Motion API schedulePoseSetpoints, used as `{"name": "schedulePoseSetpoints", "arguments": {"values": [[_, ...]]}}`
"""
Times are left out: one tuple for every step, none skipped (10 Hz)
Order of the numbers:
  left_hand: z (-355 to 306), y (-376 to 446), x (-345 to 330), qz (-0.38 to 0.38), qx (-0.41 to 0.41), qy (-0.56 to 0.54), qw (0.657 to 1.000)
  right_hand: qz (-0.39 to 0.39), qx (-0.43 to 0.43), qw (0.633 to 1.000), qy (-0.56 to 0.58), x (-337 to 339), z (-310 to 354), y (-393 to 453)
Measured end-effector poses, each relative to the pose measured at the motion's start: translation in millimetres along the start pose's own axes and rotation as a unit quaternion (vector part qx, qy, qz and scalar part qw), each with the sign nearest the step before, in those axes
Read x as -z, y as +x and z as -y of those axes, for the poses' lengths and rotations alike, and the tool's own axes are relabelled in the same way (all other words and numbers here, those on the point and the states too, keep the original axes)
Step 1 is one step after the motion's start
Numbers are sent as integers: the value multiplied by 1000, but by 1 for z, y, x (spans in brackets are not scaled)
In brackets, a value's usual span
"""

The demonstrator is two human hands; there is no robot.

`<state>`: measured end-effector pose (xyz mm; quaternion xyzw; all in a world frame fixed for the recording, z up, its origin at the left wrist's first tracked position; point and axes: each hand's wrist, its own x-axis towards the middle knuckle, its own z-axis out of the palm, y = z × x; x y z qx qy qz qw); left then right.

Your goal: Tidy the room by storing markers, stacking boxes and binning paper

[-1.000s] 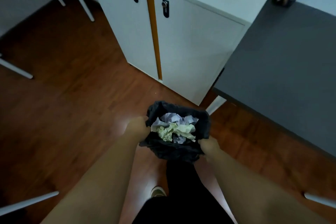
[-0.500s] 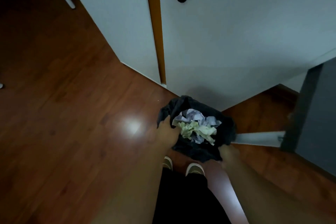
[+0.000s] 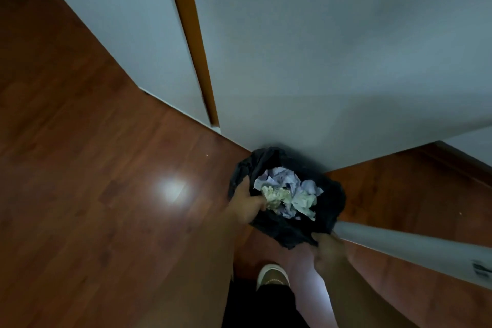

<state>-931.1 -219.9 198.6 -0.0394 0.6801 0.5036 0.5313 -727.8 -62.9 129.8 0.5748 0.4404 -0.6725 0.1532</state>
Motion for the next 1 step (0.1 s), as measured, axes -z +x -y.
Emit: {"name": "schedulePoseSetpoints", "arguments": {"values": [[9, -12, -6, -13, 9, 29, 999, -96, -46, 992, 67, 0, -8, -7]]}}
